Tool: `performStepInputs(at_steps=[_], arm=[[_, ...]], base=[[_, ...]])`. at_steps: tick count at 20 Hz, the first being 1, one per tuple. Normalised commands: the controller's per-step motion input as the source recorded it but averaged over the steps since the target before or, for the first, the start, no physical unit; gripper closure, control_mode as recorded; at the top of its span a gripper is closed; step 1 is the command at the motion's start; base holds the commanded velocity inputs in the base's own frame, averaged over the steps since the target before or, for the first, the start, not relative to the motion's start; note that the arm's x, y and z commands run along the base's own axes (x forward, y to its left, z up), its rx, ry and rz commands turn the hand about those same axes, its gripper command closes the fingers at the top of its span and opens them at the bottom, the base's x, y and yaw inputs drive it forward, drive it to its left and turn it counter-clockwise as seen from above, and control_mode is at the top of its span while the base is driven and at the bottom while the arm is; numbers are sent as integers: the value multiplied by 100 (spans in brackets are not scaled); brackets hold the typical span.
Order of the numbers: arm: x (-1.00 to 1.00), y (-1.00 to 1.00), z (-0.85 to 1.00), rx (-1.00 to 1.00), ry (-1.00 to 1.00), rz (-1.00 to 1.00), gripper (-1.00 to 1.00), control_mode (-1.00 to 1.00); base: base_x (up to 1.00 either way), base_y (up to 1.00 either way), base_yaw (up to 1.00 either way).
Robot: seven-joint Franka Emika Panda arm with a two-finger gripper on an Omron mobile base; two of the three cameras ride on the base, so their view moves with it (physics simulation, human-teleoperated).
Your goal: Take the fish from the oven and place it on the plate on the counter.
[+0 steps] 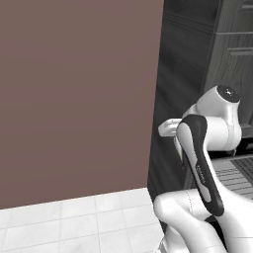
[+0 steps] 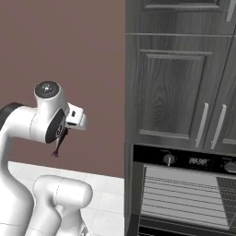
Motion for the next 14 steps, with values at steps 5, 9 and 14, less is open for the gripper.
performStepInputs(at_steps=[5, 9, 14], arm=[[0, 0, 0, 0, 0, 0, 100, 100], [0, 0, 0, 0, 0, 0, 100, 100], [0, 0, 0, 0, 0, 0, 100, 100]], base=[[-36, 0, -2], [-56, 0, -4], [-67, 0, -8]])
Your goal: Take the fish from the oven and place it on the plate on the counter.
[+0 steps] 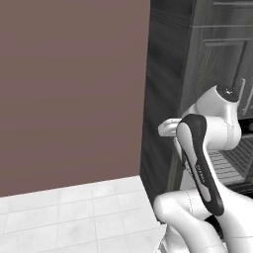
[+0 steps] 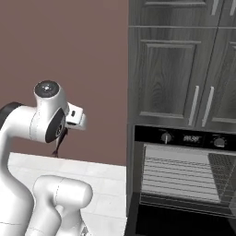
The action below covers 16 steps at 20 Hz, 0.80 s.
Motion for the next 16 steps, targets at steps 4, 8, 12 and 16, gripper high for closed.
performStepInputs(at_steps=[4, 8, 12, 16], arm=[[0, 0, 0, 0, 0, 0, 100, 100], [0, 0, 0, 0, 0, 0, 100, 100], [0, 0, 0, 0, 0, 0, 100, 100], [0, 0, 0, 0, 0, 0, 100, 100]], base=[[-51, -3, -9], [-63, -17, -10], [-49, -83, -7], [-24, -100, -3]])
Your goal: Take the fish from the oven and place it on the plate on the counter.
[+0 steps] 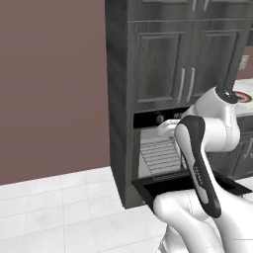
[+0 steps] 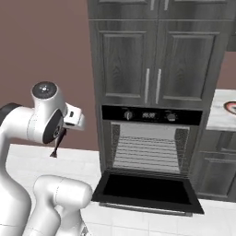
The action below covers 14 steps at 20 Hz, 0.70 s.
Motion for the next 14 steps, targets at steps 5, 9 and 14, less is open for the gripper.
performStepInputs(at_steps=[5, 9, 14], arm=[[0, 0, 0, 0, 0, 0, 100, 100], [0, 0, 0, 0, 0, 0, 100, 100], [0, 0, 0, 0, 0, 0, 100, 100]], base=[[-7, -100, -1], [0, -100, 0], [0, -100, 0]])
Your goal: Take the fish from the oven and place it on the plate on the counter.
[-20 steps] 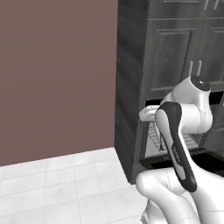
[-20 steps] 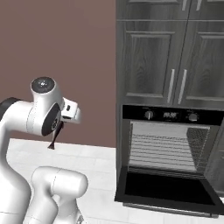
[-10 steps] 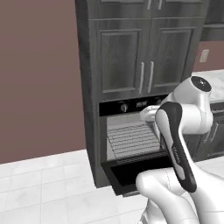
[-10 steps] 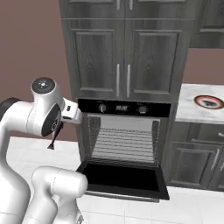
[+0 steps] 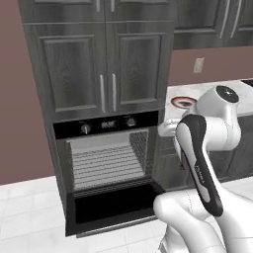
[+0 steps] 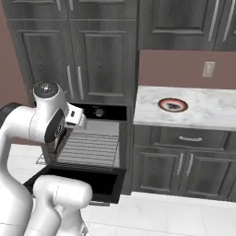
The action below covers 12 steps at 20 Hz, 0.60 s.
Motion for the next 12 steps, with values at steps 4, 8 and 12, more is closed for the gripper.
performStepInputs(at_steps=[4, 8, 12], arm=[[0, 0, 0, 0, 0, 0, 100, 100], [0, 0, 0, 0, 0, 0, 100, 100], [0, 0, 0, 0, 0, 0, 100, 100]], base=[[0, -100, 0], [14, -100, 0], [37, -90, 3]])
